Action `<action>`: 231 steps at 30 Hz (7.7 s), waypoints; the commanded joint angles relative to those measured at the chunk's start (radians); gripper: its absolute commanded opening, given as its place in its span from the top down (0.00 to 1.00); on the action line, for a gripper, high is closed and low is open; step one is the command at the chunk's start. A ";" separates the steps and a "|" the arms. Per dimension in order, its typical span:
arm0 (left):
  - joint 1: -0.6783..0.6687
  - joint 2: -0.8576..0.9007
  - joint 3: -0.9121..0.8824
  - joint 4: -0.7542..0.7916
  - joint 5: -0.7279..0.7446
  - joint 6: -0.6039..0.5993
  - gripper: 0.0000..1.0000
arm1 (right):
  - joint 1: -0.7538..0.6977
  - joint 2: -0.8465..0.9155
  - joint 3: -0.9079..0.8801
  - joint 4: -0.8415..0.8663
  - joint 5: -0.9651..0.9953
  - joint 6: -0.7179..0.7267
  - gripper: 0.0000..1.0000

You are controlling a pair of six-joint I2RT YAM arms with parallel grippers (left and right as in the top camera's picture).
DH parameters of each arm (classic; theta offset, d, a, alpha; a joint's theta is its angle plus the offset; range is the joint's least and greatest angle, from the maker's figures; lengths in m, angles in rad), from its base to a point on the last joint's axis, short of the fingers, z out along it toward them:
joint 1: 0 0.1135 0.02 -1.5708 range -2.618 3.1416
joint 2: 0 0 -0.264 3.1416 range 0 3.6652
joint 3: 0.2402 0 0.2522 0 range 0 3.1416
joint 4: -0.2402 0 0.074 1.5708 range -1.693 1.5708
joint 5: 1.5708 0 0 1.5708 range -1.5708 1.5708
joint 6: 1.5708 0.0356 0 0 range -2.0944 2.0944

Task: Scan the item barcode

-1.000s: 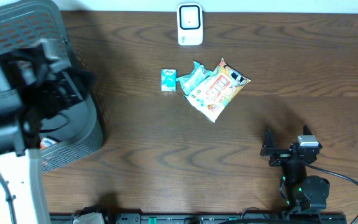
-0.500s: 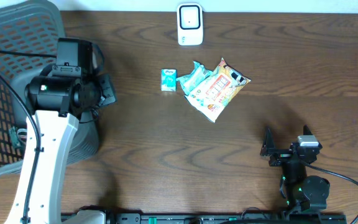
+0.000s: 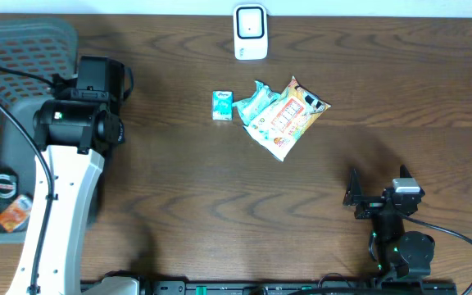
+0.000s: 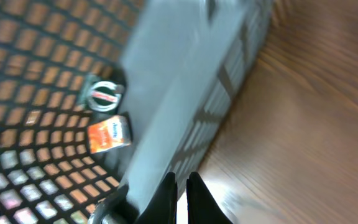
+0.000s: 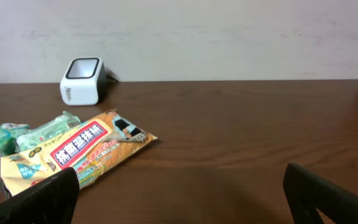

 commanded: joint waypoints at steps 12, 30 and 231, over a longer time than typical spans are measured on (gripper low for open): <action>0.013 -0.066 0.153 0.046 -0.186 -0.059 0.92 | 0.002 -0.005 -0.002 -0.005 0.005 -0.011 0.01; 0.642 0.026 0.137 0.179 -0.032 -0.082 0.18 | 0.002 -0.005 -0.002 -0.005 0.005 -0.011 0.01; 0.849 0.207 -0.115 0.487 0.281 0.919 0.49 | 0.002 -0.005 -0.002 -0.005 0.005 -0.011 0.01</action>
